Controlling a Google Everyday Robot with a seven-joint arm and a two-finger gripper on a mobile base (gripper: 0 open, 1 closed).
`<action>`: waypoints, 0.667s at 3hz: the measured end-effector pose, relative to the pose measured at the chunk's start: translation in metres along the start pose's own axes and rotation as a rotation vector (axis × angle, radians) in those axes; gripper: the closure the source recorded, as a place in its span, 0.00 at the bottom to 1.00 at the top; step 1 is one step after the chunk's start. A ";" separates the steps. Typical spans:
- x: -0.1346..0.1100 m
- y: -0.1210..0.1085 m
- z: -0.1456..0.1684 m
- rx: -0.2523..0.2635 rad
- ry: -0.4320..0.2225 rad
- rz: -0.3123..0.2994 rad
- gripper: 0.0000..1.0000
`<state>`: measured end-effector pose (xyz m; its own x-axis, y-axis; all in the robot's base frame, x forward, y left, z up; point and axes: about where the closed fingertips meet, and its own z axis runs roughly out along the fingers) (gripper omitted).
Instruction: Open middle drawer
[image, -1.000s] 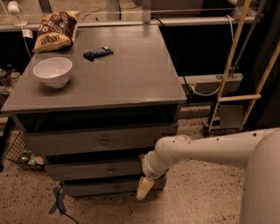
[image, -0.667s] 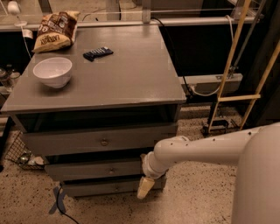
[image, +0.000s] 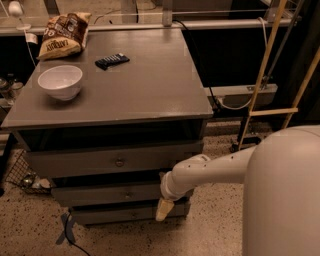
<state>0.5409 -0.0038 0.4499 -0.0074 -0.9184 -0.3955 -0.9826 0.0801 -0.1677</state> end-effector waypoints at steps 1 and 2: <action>-0.001 -0.016 0.009 0.035 -0.019 -0.006 0.00; -0.005 -0.031 0.030 0.038 -0.059 -0.014 0.00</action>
Offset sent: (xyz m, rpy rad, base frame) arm 0.0563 0.0193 -0.0290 0.0824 -0.0632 0.0156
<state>0.5773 0.0100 0.4296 0.0184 -0.8953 -0.4450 -0.9747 0.0832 -0.2076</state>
